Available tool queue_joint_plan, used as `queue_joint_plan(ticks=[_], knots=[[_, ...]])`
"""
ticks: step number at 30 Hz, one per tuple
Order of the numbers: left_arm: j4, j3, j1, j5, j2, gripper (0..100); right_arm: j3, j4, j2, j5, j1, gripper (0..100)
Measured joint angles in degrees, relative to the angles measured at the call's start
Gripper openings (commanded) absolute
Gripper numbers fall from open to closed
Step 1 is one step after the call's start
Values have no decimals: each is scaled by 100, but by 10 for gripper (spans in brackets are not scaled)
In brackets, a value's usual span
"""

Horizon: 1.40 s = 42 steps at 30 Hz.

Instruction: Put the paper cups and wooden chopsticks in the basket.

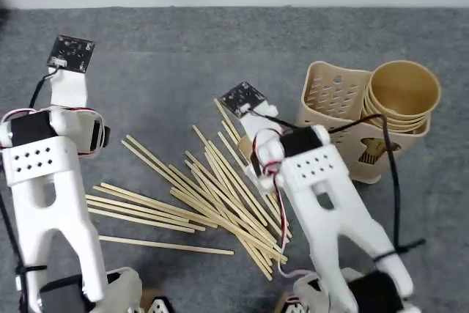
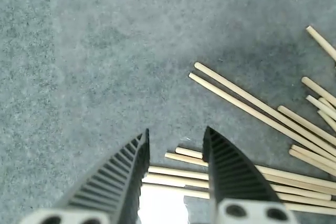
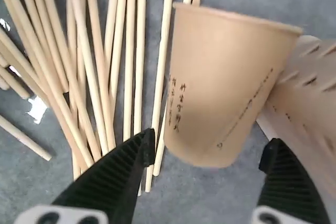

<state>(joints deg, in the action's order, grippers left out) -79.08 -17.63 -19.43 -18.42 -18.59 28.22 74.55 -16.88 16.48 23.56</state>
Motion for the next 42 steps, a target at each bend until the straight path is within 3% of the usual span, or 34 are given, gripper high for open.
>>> queue_joint_plan(ticks=[13,26,37,42], knots=[[0,0,0,0,0,167,-167,-914,1495,-26,-105,333],[0,-176,0,0,0,167,-352,-1090,2031,-35,149,333],[0,-176,0,0,0,167,-457,-1055,2189,-35,220,333],[0,-176,0,0,0,167,-897,-290,2075,-35,316,332]])
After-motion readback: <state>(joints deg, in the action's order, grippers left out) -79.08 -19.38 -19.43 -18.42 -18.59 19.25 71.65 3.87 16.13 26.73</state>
